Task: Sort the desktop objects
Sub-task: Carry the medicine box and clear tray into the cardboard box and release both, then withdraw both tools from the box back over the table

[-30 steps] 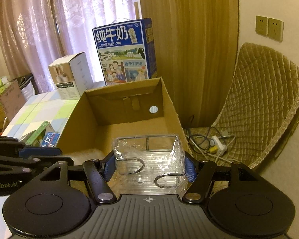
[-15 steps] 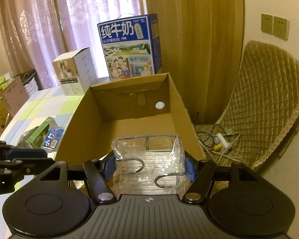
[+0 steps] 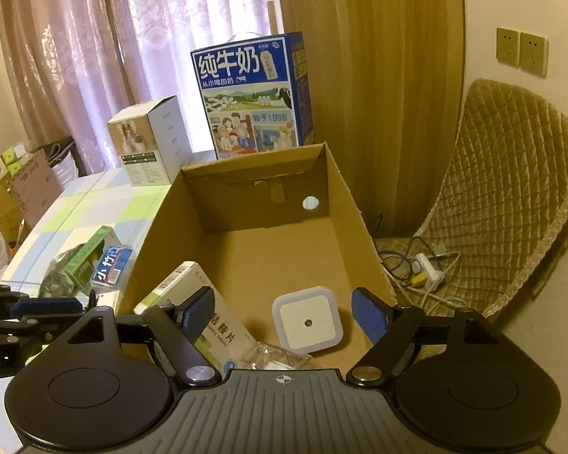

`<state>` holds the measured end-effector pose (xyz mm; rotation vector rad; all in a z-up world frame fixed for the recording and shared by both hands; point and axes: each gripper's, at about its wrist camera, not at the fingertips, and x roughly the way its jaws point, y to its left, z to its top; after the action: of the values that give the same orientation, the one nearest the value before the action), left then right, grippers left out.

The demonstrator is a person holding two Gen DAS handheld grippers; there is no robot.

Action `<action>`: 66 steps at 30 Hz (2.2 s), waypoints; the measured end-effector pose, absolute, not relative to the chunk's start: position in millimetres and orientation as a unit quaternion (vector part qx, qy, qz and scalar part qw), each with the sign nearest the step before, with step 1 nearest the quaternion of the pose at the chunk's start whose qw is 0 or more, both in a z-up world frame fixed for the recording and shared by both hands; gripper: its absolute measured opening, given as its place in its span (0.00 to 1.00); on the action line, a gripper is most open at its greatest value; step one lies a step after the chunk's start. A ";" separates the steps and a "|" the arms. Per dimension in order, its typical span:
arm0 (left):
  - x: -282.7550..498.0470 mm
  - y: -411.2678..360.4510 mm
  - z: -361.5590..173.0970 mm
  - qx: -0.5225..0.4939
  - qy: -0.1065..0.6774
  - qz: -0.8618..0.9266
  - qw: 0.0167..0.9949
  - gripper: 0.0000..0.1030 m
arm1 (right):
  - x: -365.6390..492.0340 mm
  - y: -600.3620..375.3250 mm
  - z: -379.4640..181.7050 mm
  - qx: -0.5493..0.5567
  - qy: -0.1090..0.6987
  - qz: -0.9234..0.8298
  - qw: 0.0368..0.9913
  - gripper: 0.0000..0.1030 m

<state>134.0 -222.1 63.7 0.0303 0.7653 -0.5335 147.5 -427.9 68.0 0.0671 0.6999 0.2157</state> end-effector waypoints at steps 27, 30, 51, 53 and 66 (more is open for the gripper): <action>65.5 -111.9 80.3 -0.010 0.362 -0.179 0.915 0.55 | 64.3 -333.2 90.6 0.005 0.341 0.159 0.927 0.92; 59.3 -96.4 78.1 -0.015 0.362 -0.166 0.917 0.62 | 58.8 -321.1 91.2 -0.001 0.340 0.169 0.925 0.93; 41.9 -9.3 50.4 -0.015 0.379 -0.088 0.921 0.95 | 38.3 -243.5 62.0 -0.054 0.367 0.223 0.901 0.98; 43.0 -1.4 47.6 -0.017 0.381 -0.081 0.921 0.95 | 37.8 -237.6 56.8 -0.057 0.372 0.229 0.898 0.98; 70.0 17.7 25.7 -0.021 0.396 -0.076 0.915 0.95 | 62.9 -202.0 20.5 -0.072 0.398 0.251 0.879 0.98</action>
<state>70.0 17.7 25.7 -0.0437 0.8149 -0.1569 62.9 -202.0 20.5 -0.1505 0.8299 0.5237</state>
